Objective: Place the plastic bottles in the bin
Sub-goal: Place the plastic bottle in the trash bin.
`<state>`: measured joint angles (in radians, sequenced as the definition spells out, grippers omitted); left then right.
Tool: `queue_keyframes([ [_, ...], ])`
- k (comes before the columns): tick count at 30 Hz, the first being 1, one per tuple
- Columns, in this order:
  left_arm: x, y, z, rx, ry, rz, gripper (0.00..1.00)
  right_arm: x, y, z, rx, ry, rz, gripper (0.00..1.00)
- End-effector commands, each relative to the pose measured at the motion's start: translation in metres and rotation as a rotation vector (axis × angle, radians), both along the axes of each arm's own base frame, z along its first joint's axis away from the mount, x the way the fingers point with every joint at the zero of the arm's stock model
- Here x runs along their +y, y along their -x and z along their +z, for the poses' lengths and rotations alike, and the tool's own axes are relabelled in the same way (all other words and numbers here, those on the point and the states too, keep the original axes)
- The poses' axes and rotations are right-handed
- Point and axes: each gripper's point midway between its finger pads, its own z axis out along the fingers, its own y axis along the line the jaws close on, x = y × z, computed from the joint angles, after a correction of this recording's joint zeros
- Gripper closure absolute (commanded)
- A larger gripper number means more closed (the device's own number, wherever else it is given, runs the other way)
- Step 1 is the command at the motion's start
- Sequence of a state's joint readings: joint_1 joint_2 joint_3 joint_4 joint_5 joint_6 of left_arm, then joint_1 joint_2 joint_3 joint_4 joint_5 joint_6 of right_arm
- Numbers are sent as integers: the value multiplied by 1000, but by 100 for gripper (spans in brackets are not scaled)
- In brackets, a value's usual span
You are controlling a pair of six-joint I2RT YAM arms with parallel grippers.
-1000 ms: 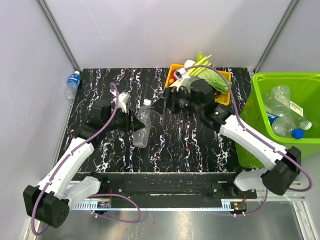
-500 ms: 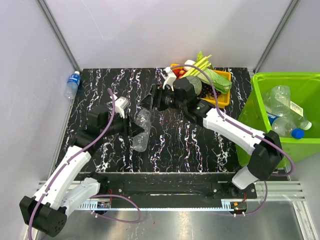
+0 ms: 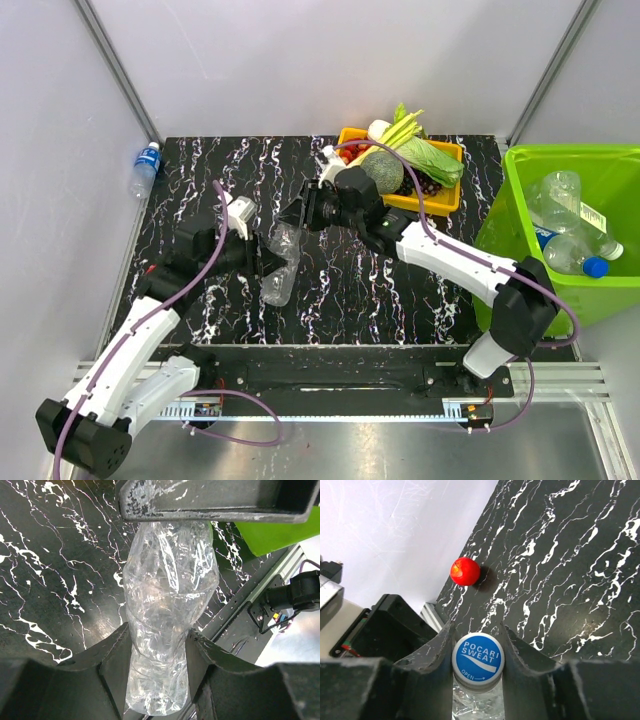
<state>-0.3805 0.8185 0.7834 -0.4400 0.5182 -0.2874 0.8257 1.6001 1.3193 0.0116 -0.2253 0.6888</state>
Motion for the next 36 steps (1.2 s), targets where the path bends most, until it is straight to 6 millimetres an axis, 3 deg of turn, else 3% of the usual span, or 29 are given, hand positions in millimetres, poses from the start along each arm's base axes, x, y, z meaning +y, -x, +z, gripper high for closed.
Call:
queue_keyframes([
  [1,0,-9,14,-73,10,17,58,-2,3,18,-40,-52,-18,75],
  [3,1,-9,14,-74,5,25,43,-5,0,23,-59,-61,-41,83],
  [6,5,-10,17,-89,0,44,21,-16,-8,41,-150,-56,-92,86],
  [7,6,-10,17,-92,-2,51,7,-20,-11,48,-193,-45,-108,86],
  [8,7,-11,18,-97,-3,59,1,-27,-17,58,-233,-36,-139,85],
  [13,13,-13,19,-107,-20,93,1,-61,-41,105,-371,27,-228,85],
  [16,15,-14,20,-113,-27,106,1,-94,-58,134,-459,112,-333,84],
  [22,23,-16,24,-131,-40,152,1,-173,-70,223,-673,263,-520,80],
  [27,24,-16,22,-131,-44,162,1,-253,-70,281,-810,404,-754,78],
  [33,24,-18,19,-112,-53,166,1,-347,-45,340,-903,625,-1074,78],
  [36,29,-18,18,-120,-67,187,1,-381,-33,358,-921,799,-1186,77],
])
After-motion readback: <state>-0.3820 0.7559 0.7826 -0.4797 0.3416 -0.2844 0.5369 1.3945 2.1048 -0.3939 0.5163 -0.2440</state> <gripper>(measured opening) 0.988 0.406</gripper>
